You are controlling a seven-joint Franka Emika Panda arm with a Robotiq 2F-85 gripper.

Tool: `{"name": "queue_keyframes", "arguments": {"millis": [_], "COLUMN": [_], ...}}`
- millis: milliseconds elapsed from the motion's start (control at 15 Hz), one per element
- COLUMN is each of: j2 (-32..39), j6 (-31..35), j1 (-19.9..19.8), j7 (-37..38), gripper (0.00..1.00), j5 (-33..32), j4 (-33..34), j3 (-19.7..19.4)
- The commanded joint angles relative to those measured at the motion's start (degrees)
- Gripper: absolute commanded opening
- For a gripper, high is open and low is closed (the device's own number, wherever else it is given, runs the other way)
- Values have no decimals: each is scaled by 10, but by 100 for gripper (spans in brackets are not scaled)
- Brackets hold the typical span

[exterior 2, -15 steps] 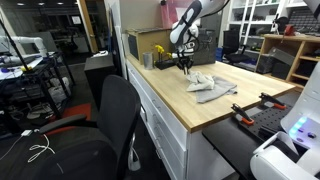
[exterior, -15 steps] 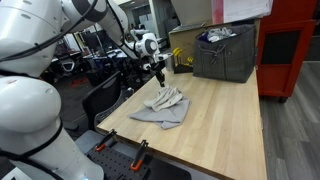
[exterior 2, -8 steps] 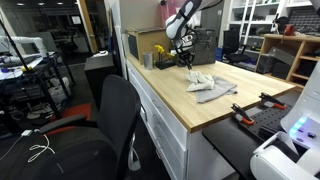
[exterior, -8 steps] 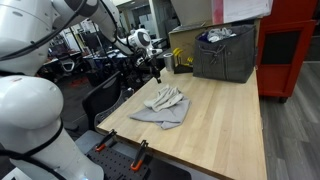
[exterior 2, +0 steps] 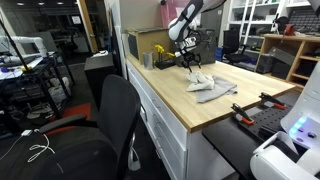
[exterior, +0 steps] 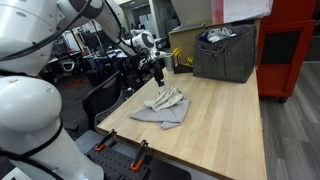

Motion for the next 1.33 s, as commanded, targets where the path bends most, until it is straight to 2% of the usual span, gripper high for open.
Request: {"name": "queue_keyframes", "arguments": {"millis": [0, 67, 200, 267, 600, 867, 1000, 1067, 1267], "j2": [38, 47, 68, 82, 96, 47, 20, 7, -20], "j6": [-25, -27, -28, -18, -15, -27, -31, -36, -47], "j1": [-29, -33, -38, -39, -32, -21, -13, -10, 0], "j7": [-32, -36, -40, -34, -26, -19, -13, -11, -12], "gripper": [99, 100, 70, 70, 32, 2, 0, 2, 3], "j5": [29, 36, 48, 54, 61, 58, 59, 60, 56], "j4": [46, 54, 68, 71, 82, 70, 66, 72, 110], "j3": [21, 24, 25, 25, 19, 19, 21, 23, 30]}}
